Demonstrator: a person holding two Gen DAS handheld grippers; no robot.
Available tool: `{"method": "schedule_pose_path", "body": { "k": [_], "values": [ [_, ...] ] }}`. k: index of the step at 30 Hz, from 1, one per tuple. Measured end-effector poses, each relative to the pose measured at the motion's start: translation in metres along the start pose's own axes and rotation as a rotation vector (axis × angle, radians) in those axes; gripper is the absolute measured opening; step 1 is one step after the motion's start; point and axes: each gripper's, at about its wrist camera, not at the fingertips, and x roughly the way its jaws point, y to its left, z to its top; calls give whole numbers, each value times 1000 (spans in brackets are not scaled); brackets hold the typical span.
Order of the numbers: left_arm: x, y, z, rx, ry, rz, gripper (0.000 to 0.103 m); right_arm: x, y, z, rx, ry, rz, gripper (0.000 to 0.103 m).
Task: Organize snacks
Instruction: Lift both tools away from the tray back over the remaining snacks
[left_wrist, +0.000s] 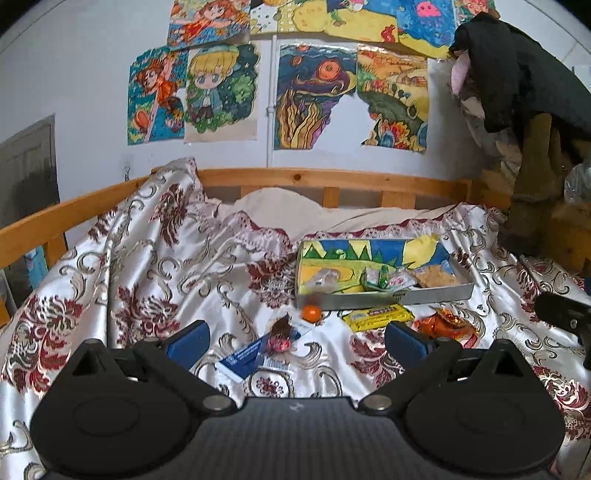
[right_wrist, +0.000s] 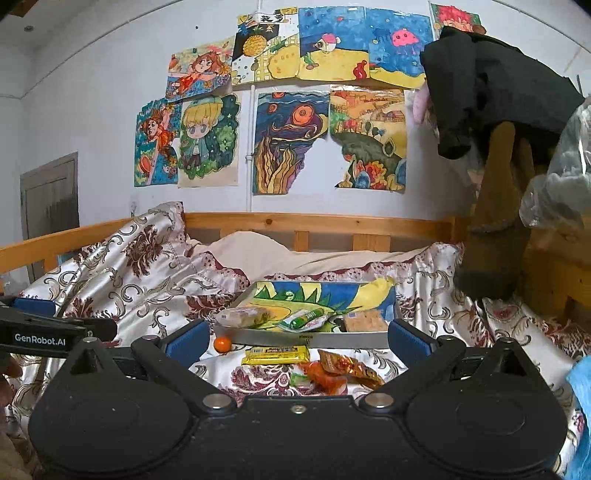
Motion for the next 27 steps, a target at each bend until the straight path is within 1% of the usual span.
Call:
{"method": "schedule_pose_path", "body": {
  "k": [5, 11, 17, 23, 27],
  "values": [
    [3, 3, -4, -11, 33, 2, 103, 4, 5, -4, -19, 34, 1, 102],
    [8, 1, -6, 9, 65, 10, 103, 11, 8, -7, -29, 75, 3, 102],
    [7, -3, -8, 35, 66, 26, 103, 14, 9, -8, -35, 91, 0, 102],
    [9, 1, -6, 23, 76, 34, 103, 16, 12, -9, -50, 104, 1, 102],
    [16, 5, -4, 13, 118, 57, 103, 21, 14, -11, -61, 125, 9, 102]
  ]
}}
